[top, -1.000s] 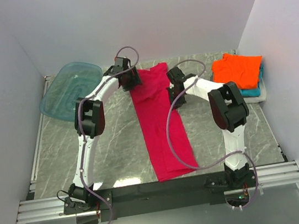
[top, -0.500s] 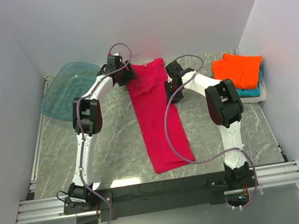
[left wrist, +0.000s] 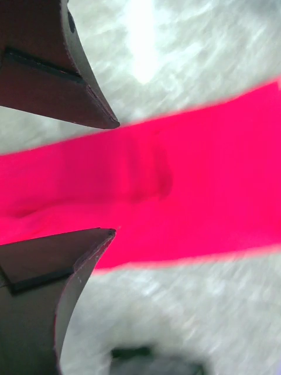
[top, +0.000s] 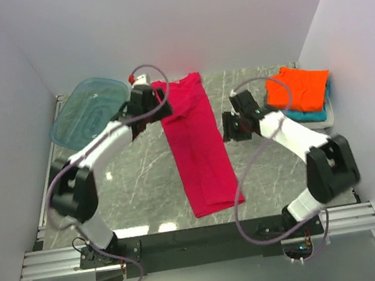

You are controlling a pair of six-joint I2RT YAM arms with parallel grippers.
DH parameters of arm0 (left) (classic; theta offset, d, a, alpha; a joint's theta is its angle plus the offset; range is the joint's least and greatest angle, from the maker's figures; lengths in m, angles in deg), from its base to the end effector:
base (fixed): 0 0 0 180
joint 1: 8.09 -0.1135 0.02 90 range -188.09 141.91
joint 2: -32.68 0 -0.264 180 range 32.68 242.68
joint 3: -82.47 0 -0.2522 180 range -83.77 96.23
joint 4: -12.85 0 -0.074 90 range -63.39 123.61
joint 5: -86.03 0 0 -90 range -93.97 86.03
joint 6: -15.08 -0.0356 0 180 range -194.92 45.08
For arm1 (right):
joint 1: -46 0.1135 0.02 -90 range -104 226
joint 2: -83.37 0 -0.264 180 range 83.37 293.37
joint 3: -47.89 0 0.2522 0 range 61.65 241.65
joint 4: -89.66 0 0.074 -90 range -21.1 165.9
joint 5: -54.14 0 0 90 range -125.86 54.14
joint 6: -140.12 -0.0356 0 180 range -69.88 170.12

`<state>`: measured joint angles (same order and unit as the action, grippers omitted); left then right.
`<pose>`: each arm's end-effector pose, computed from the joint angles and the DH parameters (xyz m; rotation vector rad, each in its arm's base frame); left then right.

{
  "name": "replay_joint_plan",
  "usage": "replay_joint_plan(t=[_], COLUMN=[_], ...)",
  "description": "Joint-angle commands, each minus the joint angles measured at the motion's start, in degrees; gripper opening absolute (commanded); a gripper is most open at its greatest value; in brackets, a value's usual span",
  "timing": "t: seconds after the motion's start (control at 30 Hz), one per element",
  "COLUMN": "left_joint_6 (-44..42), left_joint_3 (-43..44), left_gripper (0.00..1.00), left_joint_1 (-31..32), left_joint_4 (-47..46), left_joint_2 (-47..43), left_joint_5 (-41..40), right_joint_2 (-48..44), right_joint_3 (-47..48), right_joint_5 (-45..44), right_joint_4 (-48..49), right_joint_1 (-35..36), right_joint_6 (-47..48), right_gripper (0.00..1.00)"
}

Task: Fold and stack the t-shirts
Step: Fold the tshirt

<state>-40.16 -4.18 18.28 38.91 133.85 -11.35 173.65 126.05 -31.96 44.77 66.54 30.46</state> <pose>0.3709 -0.1788 0.2773 -0.2357 2.1827 -0.4729 0.3058 0.1172 0.2327 -0.0462 2.6018 0.3480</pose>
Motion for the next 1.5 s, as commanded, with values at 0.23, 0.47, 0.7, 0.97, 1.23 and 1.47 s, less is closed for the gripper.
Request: replay_joint_plan(t=[0.23,0.47,0.7,0.97,1.23,1.47], left_joint_6=[15.1,23.3,28.6,32.0,33.4,35.3], left_joint_3=[-28.5,-32.6,-37.6,-42.1,-42.5,-41.3], left_gripper=[0.74,0.74,0.75,0.75,0.74,0.68], left_joint_1=[20.8,31.5,35.1,37.0,39.1,41.1], left_joint_4=[3.1,8.3,6.3,2.9,-0.3,0.8], left_joint_2=[-18.2,-19.5,-23.3,-24.9,-21.2,-15.7], left_joint_5=[-3.4,-4.4,-1.9,1.0,2.7,4.0], right_joint_2=[-24.1,-28.0,-29.8,-30.2,-29.7,-28.7], right_joint_3=[-22.8,-29.2,-33.6,-37.2,-35.9,-35.4], right_joint_5=[-4.7,-7.0,-7.6,-8.0,-8.0,-7.6], right_joint_4=[-2.7,-3.8,-4.1,-5.3,-5.3,-5.3], right_joint_1=[9.4,18.6,20.2,21.4,23.7,24.8], right_joint_6=[-12.1,-20.9,-24.1,-26.3,-27.1,-27.1], right_gripper=[0.61,0.62,0.62,0.59,0.32,0.07])
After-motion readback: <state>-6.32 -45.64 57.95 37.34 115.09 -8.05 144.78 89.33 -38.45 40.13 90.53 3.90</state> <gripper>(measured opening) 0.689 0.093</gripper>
